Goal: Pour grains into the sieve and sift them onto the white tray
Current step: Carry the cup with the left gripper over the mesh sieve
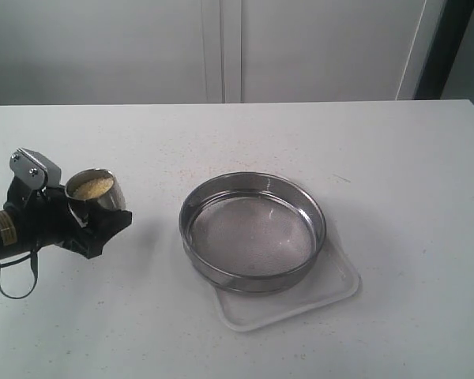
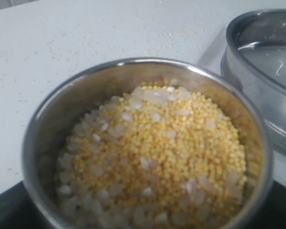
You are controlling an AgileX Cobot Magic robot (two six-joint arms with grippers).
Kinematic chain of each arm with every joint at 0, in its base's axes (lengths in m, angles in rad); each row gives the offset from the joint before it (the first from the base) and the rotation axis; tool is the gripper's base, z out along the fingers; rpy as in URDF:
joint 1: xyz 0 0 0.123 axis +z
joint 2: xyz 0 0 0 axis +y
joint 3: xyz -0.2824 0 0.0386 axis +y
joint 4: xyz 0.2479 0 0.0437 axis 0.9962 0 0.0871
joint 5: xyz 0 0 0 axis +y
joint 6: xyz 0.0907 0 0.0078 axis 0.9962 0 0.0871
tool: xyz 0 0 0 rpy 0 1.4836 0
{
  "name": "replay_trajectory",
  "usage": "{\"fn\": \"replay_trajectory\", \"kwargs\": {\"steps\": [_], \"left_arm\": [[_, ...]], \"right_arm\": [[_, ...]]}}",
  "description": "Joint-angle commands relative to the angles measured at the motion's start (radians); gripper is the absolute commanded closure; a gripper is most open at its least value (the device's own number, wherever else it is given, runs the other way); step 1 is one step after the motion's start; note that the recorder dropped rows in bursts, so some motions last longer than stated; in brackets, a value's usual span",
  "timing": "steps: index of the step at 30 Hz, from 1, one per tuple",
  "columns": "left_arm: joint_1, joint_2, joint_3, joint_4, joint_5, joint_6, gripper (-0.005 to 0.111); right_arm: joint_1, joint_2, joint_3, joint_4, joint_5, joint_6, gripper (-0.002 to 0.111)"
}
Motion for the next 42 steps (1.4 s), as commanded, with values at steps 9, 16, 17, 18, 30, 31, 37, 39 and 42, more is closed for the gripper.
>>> {"fn": "replay_trajectory", "kwargs": {"steps": [9,16,17,18,30,31,37,39,42], "left_arm": [[-0.007,-0.138,-0.001,0.076,-0.028,-0.171,0.107],[-0.007,-0.228,-0.001,0.083,-0.005,-0.271,0.107],[-0.007,-0.240,-0.001,0.087,0.000,-0.279,0.107],[-0.007,-0.257,-0.001,0.091,0.012,-0.284,0.107],[-0.160,-0.384,-0.024,0.084,0.323,-0.307,0.107],[-0.174,-0.387,-0.031,0.084,0.345,-0.309,0.107],[-0.306,-0.389,-0.146,0.084,0.551,-0.309,0.107],[-0.328,-0.389,-0.180,0.084,0.564,-0.303,0.107],[-0.349,-0.389,-0.220,0.084,0.598,-0.300,0.107]], "right_arm": [[0.002,-0.004,0.007,-0.006,-0.014,0.006,0.108],[0.002,-0.004,0.007,-0.006,-0.014,0.006,0.108],[0.002,-0.004,0.007,-0.006,-0.014,0.006,0.108],[0.002,-0.004,0.007,-0.006,-0.014,0.006,0.108],[0.002,-0.004,0.007,-0.006,-0.014,0.006,0.108],[0.002,-0.004,0.007,-0.006,-0.014,0.006,0.108],[0.002,-0.004,0.007,-0.006,-0.014,0.006,0.108],[0.002,-0.004,0.007,-0.006,-0.014,0.006,0.108],[0.002,-0.004,0.007,-0.006,-0.014,0.006,0.108]]}}
